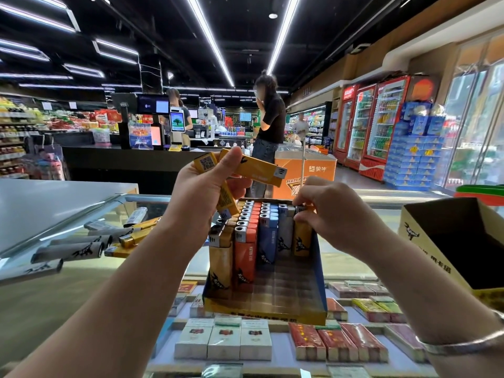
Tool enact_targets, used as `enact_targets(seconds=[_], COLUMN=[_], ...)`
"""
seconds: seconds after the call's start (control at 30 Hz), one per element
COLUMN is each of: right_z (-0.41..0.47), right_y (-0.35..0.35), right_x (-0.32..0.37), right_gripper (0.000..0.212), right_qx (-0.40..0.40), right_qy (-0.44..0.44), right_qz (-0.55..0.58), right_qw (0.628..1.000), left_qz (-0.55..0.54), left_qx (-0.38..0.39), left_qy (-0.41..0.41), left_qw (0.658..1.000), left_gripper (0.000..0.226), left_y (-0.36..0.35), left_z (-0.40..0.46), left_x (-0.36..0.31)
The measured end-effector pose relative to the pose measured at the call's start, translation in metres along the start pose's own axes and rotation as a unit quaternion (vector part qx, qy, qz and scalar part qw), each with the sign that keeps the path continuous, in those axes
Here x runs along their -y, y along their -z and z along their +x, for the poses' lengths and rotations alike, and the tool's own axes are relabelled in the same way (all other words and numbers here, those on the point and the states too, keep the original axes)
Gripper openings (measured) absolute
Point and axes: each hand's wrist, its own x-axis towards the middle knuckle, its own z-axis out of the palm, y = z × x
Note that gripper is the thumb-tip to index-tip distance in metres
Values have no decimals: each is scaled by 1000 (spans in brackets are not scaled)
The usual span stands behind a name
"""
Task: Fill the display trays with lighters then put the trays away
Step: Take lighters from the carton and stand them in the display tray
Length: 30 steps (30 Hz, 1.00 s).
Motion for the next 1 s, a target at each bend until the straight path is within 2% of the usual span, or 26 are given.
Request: enact_targets(seconds=[0.3, 0.53, 0.63, 0.7, 0.77, 0.9, 1.0], right_z=[-2, -3, -3, 0, 2, 2, 0], right_y=[-1, -5, -3, 1, 5, 3, 0], right_x=[3, 2, 2, 3, 7, 17, 20], right_gripper=[7, 15, 18, 15, 18, 40, 47], right_qx=[8, 18, -39, -115, -156, -153, -161], right_qy=[-7, -15, -19, -38, -46, -17, 13], right_qz=[-21, -9, 23, 102, 205, 289, 239], right_qw=[1000, 1000, 999, 987, 965, 945, 957], left_qz=[-7, -6, -7, 0, 10, 17, 26], left_qx=[3, 9, 14, 19, 27, 30, 34], left_qy=[0, 1, 1, -2, -7, -18, -16], left_qw=[1000, 1000, 1000, 1000, 1000, 999, 999], left_gripper=[23, 23, 25, 26, 27, 25, 25], left_y=[-3, -3, -3, -3, -4, -3, -4], left_z=[-3, -4, -3, -3, -3, -3, -4], left_x=[-2, -3, -3, -3, -3, -3, -4])
